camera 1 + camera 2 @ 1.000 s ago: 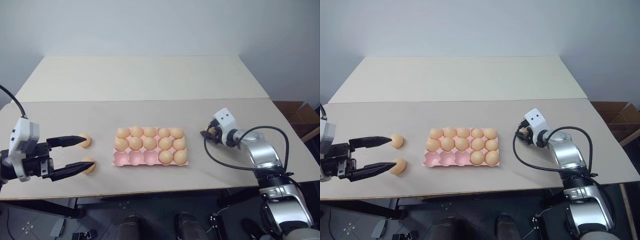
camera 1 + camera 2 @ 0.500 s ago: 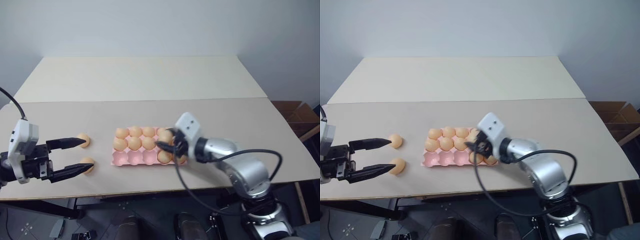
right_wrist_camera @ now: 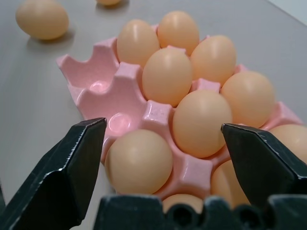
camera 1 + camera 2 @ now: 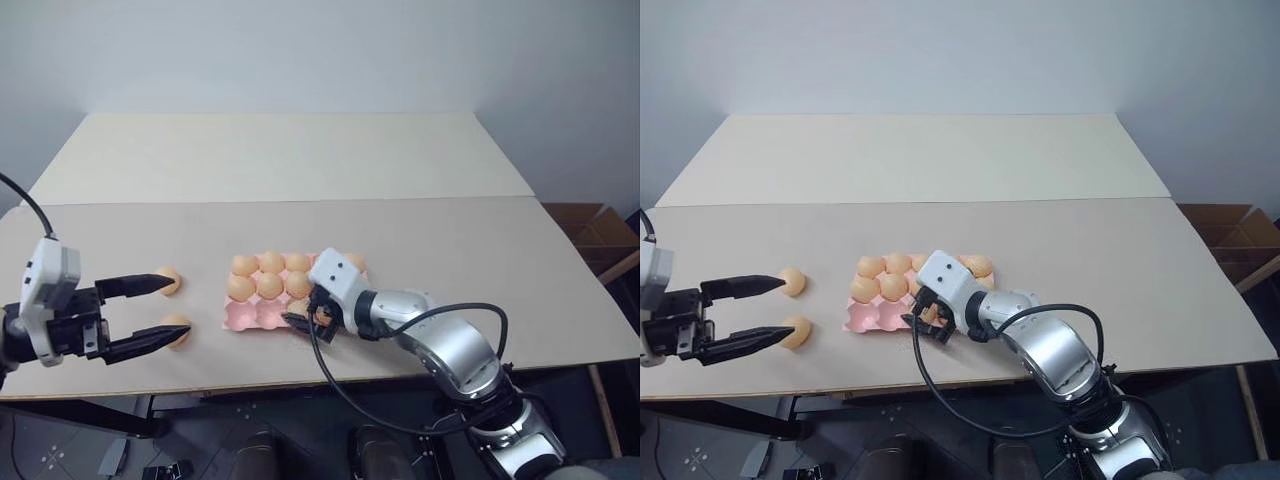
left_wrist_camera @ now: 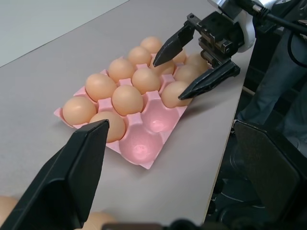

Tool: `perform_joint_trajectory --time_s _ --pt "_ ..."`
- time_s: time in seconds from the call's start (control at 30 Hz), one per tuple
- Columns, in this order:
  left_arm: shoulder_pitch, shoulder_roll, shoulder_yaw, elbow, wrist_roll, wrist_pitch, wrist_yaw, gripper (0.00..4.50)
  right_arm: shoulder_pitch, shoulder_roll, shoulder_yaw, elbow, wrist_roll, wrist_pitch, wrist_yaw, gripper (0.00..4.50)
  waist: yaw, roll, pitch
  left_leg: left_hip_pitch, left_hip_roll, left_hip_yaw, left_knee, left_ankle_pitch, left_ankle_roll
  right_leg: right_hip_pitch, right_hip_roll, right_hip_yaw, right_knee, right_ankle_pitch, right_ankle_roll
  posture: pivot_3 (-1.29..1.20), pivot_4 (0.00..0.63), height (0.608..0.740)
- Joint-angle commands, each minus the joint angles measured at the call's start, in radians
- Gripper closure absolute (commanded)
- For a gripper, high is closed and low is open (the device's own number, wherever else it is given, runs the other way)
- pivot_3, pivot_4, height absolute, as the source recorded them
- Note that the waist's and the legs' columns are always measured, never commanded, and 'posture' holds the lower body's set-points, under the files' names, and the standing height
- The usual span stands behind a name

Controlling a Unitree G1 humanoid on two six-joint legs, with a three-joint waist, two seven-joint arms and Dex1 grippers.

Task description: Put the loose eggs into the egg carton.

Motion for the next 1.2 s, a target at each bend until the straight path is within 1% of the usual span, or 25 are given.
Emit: perform_joint_trajectory --time_s 0.03,0.1,0.17,0.2,0.23,0.3,0.4,0.47,0.53,0.57,0.6,0.67,0.83,0.97,1.13,1.2 --pt "0.005 -0.003 0.027 -0.024 -0.018 -0.002 0.003 0.0 -0.04 -0.015 -0.131 -0.136 0.072 0.043 0.023 0.05 0.0 0.0 0.0 0.0 0.0 0.0 0.0 0.0 0.0 0.0 0.0 0.0 0.0 0.0 0.0 0.0 0.15 0.74" --pt "0.023 -0.004 0.048 -0.024 -0.016 0.003 0.0 0.0 -0.039 -0.061 -0.258 -0.199 0.158 0.083 0.076 0.05 0.002 0.0 0.0 0.0 0.0 0.0 0.0 0.0 0.0 0.0 0.0 0.0 0.0 0.0 0.0 0.0 0.15 0.74" --pt "0.041 -0.003 0.066 -0.022 -0.013 0.004 -0.007 0.0 -0.03 -0.105 -0.341 -0.234 0.221 0.11 0.112 0.05 0.003 0.0 0.0 0.0 0.0 0.0 0.0 0.0 0.0 0.0 -0.001 0.0 -0.001 0.0 0.0 0.0 0.15 0.74" --pt "0.06 -0.003 0.083 -0.012 -0.004 0.002 -0.011 0.0 0.001 -0.158 -0.401 -0.238 0.257 0.091 0.164 0.05 0.003 0.0 0.0 0.0 0.0 0.0 0.0 0.0 0.0 0.001 -0.001 -0.001 -0.001 0.0 0.0 0.0 0.15 0.74" --pt "0.078 -0.006 0.1 -0.003 0.007 -0.002 -0.013 0.0 0.035 -0.209 -0.451 -0.234 0.277 0.061 0.21 0.05 0.004 0.0 0.0 0.0 0.0 0.0 0.0 0.0 0.0 0.001 -0.001 -0.001 -0.002 0.0 0.0 0.0 0.15 0.74" --pt "0.115 -0.016 0.134 0.018 0.034 -0.018 -0.011 0.0 0.134 -0.322 -0.545 -0.199 0.281 -0.068 0.328 0.05 0.005 0.0 0.0 0.0 0.0 -0.001 0.0 -0.001 0.001 0.003 -0.001 -0.002 -0.003 0.0 0.0 0.0 0.15 0.74" --pt "0.15 -0.033 0.192 0.048 0.016 -0.006 -0.019 0.0 0.283 -0.45 -0.654 -0.104 0.289 -0.236 0.507 0.05 0.006 -0.001 0.0 0.0 -0.001 -0.001 0.0 -0.001 0.001 0.004 -0.001 -0.002 -0.005 -0.001 0.001 0.0 0.15 0.74" --pt "0.17 -0.038 0.213 0.049 0.01 0.0 -0.022 0.0 0.342 -0.506 -0.68 -0.053 0.29 -0.291 0.568 0.05 0.002 -0.001 0.0 0.001 -0.001 -0.001 0.0 -0.001 0.001 0.004 -0.001 -0.002 -0.004 -0.002 0.001 0.0 0.15 0.74" --pt "0.192 -0.039 0.227 0.046 0.005 0.012 -0.026 0.0 0.371 -0.529 -0.694 -0.012 0.293 -0.328 0.592 0.05 -0.003 -0.002 0.0 0.004 0.0 0.0 0.0 -0.001 0.001 0.005 -0.001 -0.001 -0.003 -0.003 -0.001 0.0 0.15 0.74" --pt "0.201 -0.038 0.231 0.047 -0.001 0.026 -0.025 0.0 0.371 -0.533 -0.694 0.001 0.293 -0.342 0.593 0.05 -0.005 -0.002 0.0 0.005 0.0 0.0 0.0 -0.001 0.001 0.006 0.0 -0.001 -0.003 -0.004 -0.001 0.0 0.15 0.74" --pt "0.209 -0.042 0.232 0.047 0.001 0.04 -0.006 0.0 0.363 -0.529 -0.691 0.009 0.294 -0.353 0.584 0.05 -0.006 -0.002 0.001 0.006 0.001 0.0 0.0 -0.001 0.001 0.006 0.0 0.0 -0.003 -0.006 0.002 0.0 0.15 0.74" --pt "0.231 -0.053 0.231 0.048 0.015 0.061 0.031 0.0 0.352 -0.524 -0.685 0.017 0.299 -0.367 0.573 0.05 -0.005 -0.001 0.001 0.007 0.001 0.0 0.0 -0.001 0.001 0.005 0.0 0.001 -0.001 -0.008 0.001 0.0 0.15 0.74" --pt "0.316 -0.112 0.236 0.027 0.048 0.078 0.099 0.0 0.369 -0.524 -0.675 0.032 0.305 -0.445 0.605 0.05 0.001 -0.002 0.001 0.008 0.001 0.001 0.0 -0.001 0.001 0.006 -0.001 0.001 0.0 -0.008 0.0 0.0 0.15 0.74" --pt "0.311 -0.122 0.176 -0.026 0.045 0.131 0.187 0.0 0.382 -0.52 -0.653 0.042 0.282 -0.487 0.593 0.05 0.012 -0.003 0.0 0.005 0.0 0.0 0.0 -0.001 0.001 0.005 -0.002 0.001 -0.002 -0.005 -0.004 0.0 0.15 0.74" --pt "0.208 -0.15 0.036 -0.041 0.077 0.188 0.357 0.0 0.369 -0.516 -0.638 0.031 0.289 -0.494 0.561 0.05 0.021 -0.003 0.0 0.005 -0.001 0.0 0.0 -0.001 0.001 0.006 -0.002 0.001 -0.002 -0.004 -0.005 0.0 0.15 0.74" --pt "0.17 -0.161 -0.038 -0.033 0.128 0.197 0.435 0.0 0.363 -0.52 -0.64 0.023 0.297 -0.492 0.554 0.05 0.021 -0.003 0.0 0.005 -0.001 0.0 0.0 -0.001 0.001 0.006 -0.001 0.001 -0.002 -0.002 -0.002 0.0 0.15 0.74"
